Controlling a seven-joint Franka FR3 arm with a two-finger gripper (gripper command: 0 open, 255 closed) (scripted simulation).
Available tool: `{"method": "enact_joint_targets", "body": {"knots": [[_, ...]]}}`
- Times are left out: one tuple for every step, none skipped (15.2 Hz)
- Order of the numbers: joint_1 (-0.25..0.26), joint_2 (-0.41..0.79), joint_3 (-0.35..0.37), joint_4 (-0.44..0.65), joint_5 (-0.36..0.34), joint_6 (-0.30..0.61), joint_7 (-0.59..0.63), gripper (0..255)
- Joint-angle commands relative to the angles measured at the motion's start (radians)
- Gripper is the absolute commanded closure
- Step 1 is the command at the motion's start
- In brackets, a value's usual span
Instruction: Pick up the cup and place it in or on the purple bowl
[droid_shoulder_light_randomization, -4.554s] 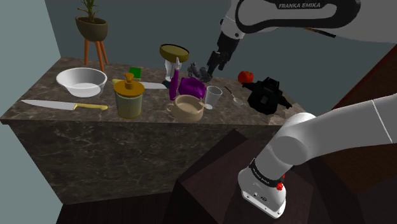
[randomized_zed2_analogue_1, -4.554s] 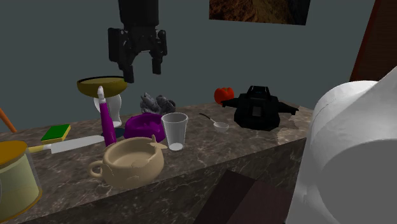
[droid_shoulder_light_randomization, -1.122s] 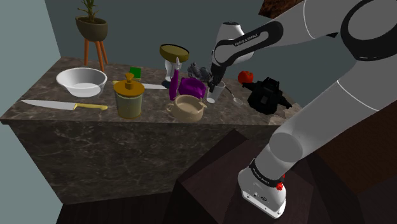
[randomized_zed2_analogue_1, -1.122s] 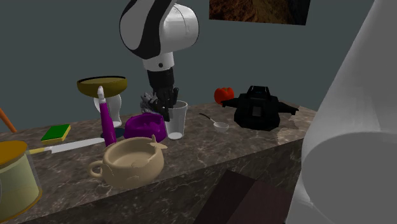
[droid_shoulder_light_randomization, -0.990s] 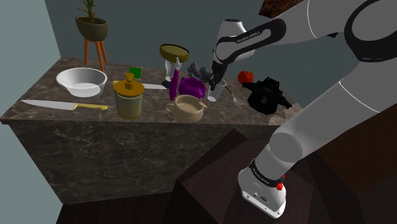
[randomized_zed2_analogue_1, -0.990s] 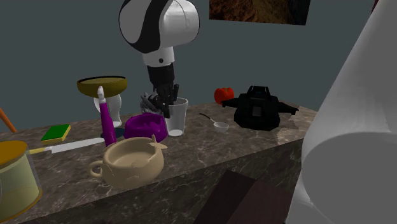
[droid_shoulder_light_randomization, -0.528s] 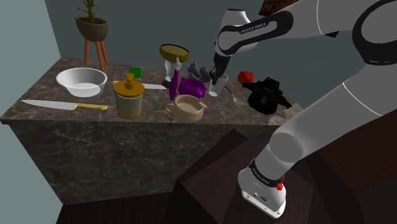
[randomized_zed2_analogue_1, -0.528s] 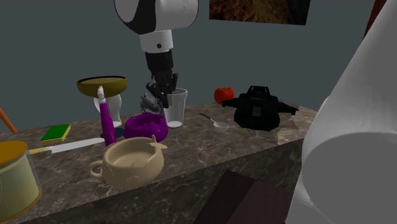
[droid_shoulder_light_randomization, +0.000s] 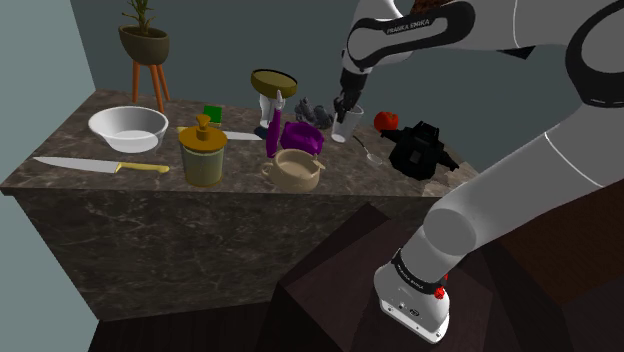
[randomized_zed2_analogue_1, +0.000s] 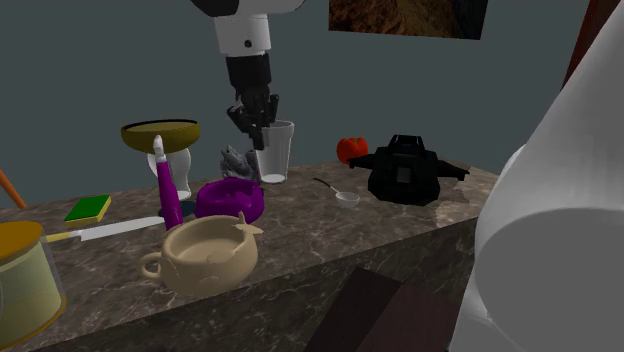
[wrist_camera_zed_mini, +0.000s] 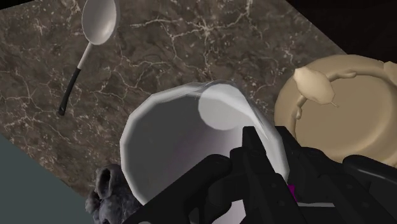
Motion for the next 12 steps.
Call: {"method": "enact_joint_targets", "body": {"knots": [[0.001, -0.009, 0.002, 0.019, 0.002, -0.028, -0.003, 255], [0.001, -0.012, 0.002, 0.029, 0.003, -0.042, -0.004, 255], [0.002, -0.016, 0.003, 0.04, 0.004, -0.056, -0.006, 255], [0.002, -0.019, 0.003, 0.05, 0.005, -0.069, -0.008, 255], [0.002, -0.021, 0.003, 0.055, 0.005, -0.076, -0.008, 255], [0.005, 0.017, 0.006, 0.099, 0.01, -0.083, -0.007, 255], [0.009, 0.054, 0.008, 0.144, 0.015, -0.091, -0.006, 255], [0.011, 0.091, 0.009, 0.19, 0.02, -0.1, -0.006, 255], [0.014, 0.128, 0.011, 0.237, 0.025, -0.11, -0.005, 255], [0.016, 0.165, 0.013, 0.285, 0.03, -0.122, -0.005, 255], [0.019, 0.202, 0.015, 0.335, 0.035, -0.135, -0.005, 255], [0.02, 0.24, 0.016, 0.386, 0.039, -0.148, -0.005, 255]]}}
